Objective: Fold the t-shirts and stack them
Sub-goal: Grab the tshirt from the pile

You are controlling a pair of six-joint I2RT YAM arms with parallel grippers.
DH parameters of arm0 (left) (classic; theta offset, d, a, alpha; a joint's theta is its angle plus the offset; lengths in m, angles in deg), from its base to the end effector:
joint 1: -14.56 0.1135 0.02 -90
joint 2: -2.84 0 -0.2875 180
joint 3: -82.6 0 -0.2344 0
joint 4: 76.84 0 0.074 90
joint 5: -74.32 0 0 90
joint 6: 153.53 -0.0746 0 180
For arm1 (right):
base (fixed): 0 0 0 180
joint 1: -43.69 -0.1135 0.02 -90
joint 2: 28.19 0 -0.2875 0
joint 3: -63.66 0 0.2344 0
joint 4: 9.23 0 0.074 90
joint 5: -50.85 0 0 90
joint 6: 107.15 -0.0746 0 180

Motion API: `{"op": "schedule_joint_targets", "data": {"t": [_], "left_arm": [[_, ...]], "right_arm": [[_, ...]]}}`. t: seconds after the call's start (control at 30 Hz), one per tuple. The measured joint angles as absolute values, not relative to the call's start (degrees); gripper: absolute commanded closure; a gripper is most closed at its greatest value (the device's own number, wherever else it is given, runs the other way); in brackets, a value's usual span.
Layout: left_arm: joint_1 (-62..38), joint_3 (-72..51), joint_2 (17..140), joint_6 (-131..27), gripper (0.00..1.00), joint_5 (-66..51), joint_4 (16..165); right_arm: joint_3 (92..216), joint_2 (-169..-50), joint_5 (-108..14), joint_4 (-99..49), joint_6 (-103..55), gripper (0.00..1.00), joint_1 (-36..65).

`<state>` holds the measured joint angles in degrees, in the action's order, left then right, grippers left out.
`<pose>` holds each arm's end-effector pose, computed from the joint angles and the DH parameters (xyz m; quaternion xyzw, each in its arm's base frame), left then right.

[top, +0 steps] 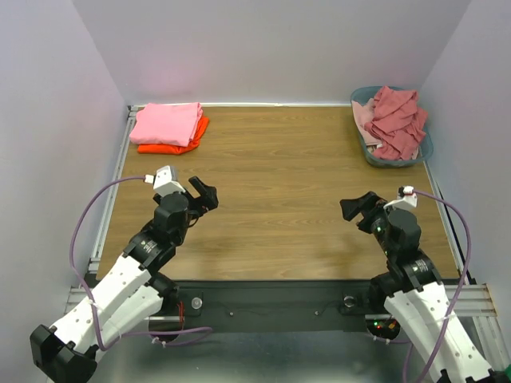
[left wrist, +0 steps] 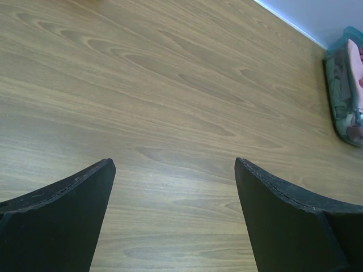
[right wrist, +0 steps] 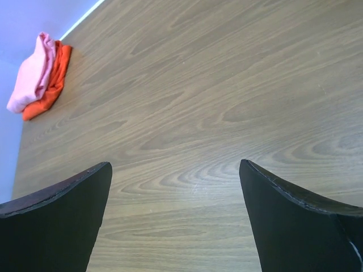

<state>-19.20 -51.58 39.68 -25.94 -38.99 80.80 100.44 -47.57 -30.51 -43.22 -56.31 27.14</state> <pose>0.1495 -0.0644 0.2895 -0.1508 0.7639 -0.2253 0.5856 0.1125 0.0217 0.2368 0.2009 0.7751 0.2251 0.5552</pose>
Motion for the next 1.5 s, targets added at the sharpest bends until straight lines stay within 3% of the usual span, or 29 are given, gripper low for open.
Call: {"op": "schedule_joint_targets", "data": {"t": [0.27,0.4,0.7,0.93,1.23,1.27,1.4,1.47,1.5], "left_arm": [[-19.20,-52.26,39.85,-26.21,0.01,-39.06,82.09],[-19.20,-52.26,40.05,-26.86,0.01,-39.71,83.25],[-19.20,-52.26,42.89,-28.72,0.01,-42.75,84.17],[-19.18,-52.26,43.74,-28.83,0.02,-45.13,84.21],[-19.14,-52.26,44.09,-28.83,0.02,-47.69,84.26],[-19.11,-52.26,44.11,-28.83,0.01,-47.71,84.28],[-19.11,-52.26,44.24,-28.96,0.02,-48.15,84.26],[-19.11,-52.26,44.24,-28.96,0.01,-48.50,84.26],[-19.11,-52.26,44.24,-28.96,0.02,-48.68,84.26]], "right_arm": [[100.61,-56.33,-29.85,-42.74,-56.40,0.00,27.11],[106.82,-70.32,-28.34,-43.46,-55.24,0.00,27.14],[146.51,-110.58,-23.47,-43.96,-51.50,0.00,33.87],[172.48,-133.79,-23.23,-43.28,-44.75,0.00,46.92],[201.27,-159.24,-22.16,-44.88,-37.54,0.02,51.79],[203.85,-161.51,-22.16,-44.68,-37.12,0.03,51.88],[213.18,-169.84,-22.40,-44.57,-35.90,0.25,51.90],[215.78,-172.57,-22.61,-44.70,-35.72,0.39,51.94],[216.48,-173.36,-22.48,-44.86,-35.61,0.52,51.94]]}}
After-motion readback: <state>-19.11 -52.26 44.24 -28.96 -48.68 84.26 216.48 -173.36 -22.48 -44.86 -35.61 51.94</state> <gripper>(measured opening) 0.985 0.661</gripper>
